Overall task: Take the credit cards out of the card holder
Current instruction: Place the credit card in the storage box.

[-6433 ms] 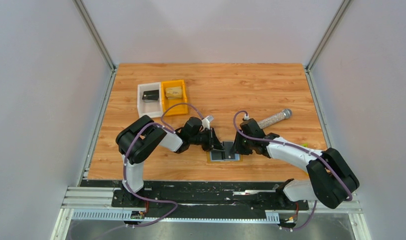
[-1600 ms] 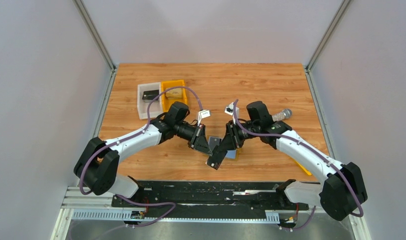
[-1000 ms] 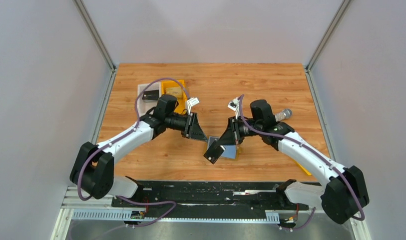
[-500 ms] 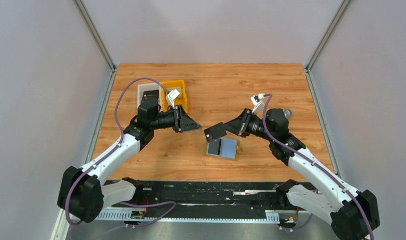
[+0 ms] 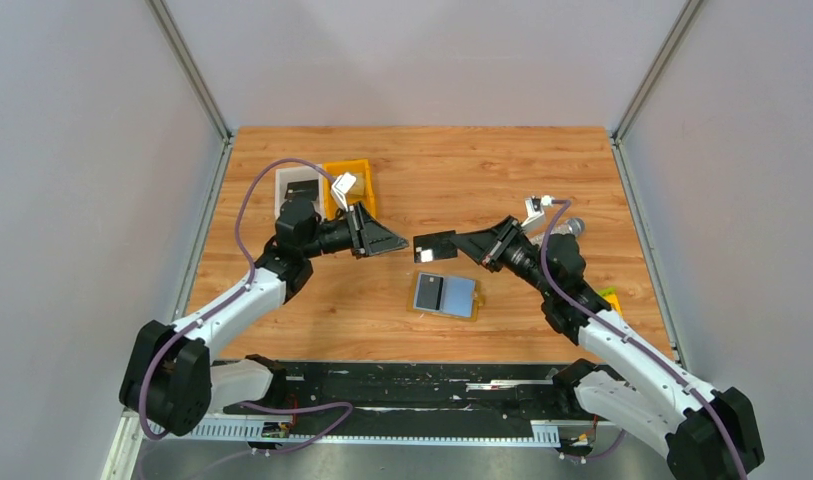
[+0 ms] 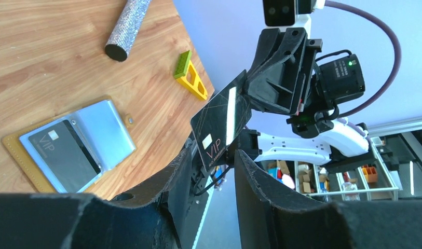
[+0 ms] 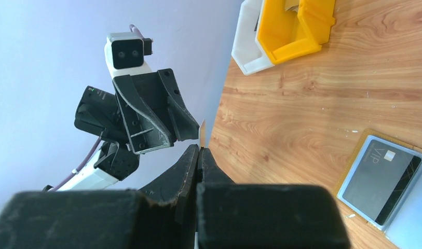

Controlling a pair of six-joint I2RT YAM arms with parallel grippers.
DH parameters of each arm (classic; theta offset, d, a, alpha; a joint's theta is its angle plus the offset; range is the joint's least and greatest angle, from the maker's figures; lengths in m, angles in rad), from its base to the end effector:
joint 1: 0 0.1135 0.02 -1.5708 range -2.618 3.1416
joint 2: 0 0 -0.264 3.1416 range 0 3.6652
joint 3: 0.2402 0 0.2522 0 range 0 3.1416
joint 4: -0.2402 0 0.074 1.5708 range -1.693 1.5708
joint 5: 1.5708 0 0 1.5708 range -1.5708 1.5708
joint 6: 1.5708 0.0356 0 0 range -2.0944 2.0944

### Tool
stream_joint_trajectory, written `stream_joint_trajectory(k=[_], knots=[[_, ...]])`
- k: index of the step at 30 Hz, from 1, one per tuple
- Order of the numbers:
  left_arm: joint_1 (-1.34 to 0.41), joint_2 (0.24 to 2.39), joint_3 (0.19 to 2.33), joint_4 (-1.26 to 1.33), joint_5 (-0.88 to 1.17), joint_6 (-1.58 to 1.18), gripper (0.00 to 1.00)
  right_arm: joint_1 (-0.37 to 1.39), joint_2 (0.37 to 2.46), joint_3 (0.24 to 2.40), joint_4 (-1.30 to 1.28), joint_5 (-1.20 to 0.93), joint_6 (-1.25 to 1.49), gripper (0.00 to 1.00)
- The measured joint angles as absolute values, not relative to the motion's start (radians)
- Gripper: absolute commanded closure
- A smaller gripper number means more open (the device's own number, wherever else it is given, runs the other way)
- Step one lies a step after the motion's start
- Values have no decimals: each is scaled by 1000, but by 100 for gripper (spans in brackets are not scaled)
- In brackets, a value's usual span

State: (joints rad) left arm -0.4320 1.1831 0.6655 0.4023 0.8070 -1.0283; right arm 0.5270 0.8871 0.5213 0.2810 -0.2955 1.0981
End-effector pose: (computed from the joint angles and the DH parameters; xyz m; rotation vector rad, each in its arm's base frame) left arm 0.2260 -0.1325 0.2775 0.1298 1.9856 -1.6967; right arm 0.1773 0.1151 0.2774 0.2798 1.8551 1.4300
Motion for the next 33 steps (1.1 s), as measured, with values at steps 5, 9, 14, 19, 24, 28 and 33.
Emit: stream_joint_trajectory(k=[5, 9, 14, 19, 24, 28, 33], knots=[[-438, 1221, 664, 465, 810, -1063, 55, 527, 886, 503, 307, -278, 1129, 100], [-456, 1264, 664, 500, 811, -1077, 55, 527, 884, 478, 363, -277, 1153, 100], [-471, 1293, 664, 525, 811, -1090, 60, 527, 884, 456, 381, -278, 1170, 100], [-472, 1309, 663, 570, 819, -1121, 85, 527, 884, 455, 396, -278, 1177, 100], [-471, 1311, 660, 614, 828, -1148, 100, 527, 889, 455, 406, -280, 1177, 94], [-470, 1311, 660, 630, 830, -1155, 100, 527, 895, 455, 404, -280, 1177, 83], [-470, 1314, 660, 633, 842, -1157, 100, 527, 892, 455, 388, -290, 1166, 56]])
